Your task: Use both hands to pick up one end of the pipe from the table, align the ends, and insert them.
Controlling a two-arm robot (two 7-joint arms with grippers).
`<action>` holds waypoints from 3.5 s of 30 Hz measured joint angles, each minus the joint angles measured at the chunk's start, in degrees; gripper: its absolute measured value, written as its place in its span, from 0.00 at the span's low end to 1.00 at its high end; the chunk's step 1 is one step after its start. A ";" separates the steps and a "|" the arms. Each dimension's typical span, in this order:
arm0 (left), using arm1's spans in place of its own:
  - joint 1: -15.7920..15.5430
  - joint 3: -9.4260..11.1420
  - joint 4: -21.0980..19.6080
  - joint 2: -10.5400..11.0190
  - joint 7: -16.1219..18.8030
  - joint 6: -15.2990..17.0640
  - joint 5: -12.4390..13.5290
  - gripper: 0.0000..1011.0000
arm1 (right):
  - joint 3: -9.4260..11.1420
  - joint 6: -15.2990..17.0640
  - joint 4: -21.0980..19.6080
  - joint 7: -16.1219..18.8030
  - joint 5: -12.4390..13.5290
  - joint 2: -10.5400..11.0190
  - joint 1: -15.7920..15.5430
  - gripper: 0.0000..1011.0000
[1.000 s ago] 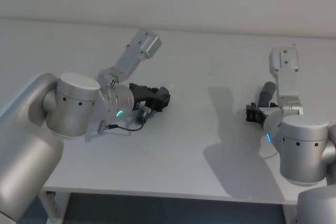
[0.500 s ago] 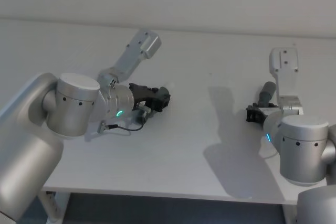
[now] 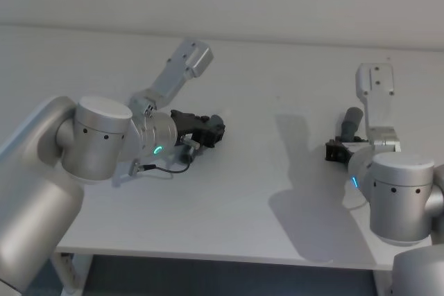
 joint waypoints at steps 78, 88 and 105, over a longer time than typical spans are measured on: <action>-16.69 17.85 -1.40 13.79 -27.75 -9.64 10.78 0.34 | -0.74 -46.92 -3.45 33.41 2.85 24.14 -7.80 0.30; -17.37 18.80 -2.80 16.18 -29.47 -14.83 12.12 0.34 | -1.70 -61.23 1.63 34.77 -0.03 26.56 -7.13 0.30; -15.83 17.00 -5.05 18.02 -29.16 -20.58 12.26 0.34 | -2.91 -87.42 12.57 35.38 -6.40 28.83 -4.06 0.30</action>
